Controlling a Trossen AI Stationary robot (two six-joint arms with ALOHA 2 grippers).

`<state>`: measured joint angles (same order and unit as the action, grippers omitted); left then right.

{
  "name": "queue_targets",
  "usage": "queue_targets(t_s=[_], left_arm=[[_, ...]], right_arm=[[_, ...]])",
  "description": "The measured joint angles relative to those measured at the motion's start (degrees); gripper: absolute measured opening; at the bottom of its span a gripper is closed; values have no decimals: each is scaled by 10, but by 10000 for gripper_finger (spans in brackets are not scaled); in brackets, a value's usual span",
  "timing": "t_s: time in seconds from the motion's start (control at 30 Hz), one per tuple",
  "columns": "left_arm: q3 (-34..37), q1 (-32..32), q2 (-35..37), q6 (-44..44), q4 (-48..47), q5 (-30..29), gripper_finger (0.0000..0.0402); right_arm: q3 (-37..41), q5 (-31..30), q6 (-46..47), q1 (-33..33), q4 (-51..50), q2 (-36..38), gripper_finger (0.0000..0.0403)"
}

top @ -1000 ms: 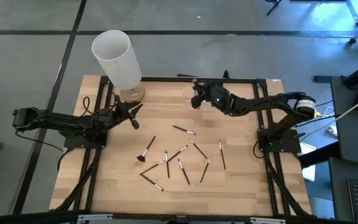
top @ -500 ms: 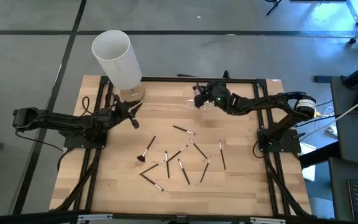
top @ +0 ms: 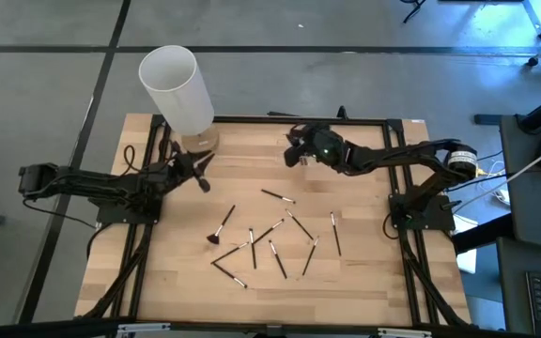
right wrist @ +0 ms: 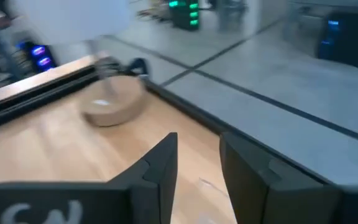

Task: Put items in baskets/containers
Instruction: Put the black highlighter brush into the transparent organizer

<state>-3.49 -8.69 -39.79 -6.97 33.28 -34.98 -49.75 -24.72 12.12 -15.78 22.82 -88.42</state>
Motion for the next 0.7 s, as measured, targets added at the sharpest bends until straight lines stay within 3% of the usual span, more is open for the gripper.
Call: queue_targets(t_s=[0.2,0.5,0.7], left_arm=[[0,-19,0,2,0,1,58],[0,-49,0,16,23,0,57],[0,-79,0,17,30,0,56]], right_arm=[[-143,92,-11,45,-180,-54,110],[-360,214,-179,115,-335,-260,112],[-508,290,-234,126,-446,-364,112]])
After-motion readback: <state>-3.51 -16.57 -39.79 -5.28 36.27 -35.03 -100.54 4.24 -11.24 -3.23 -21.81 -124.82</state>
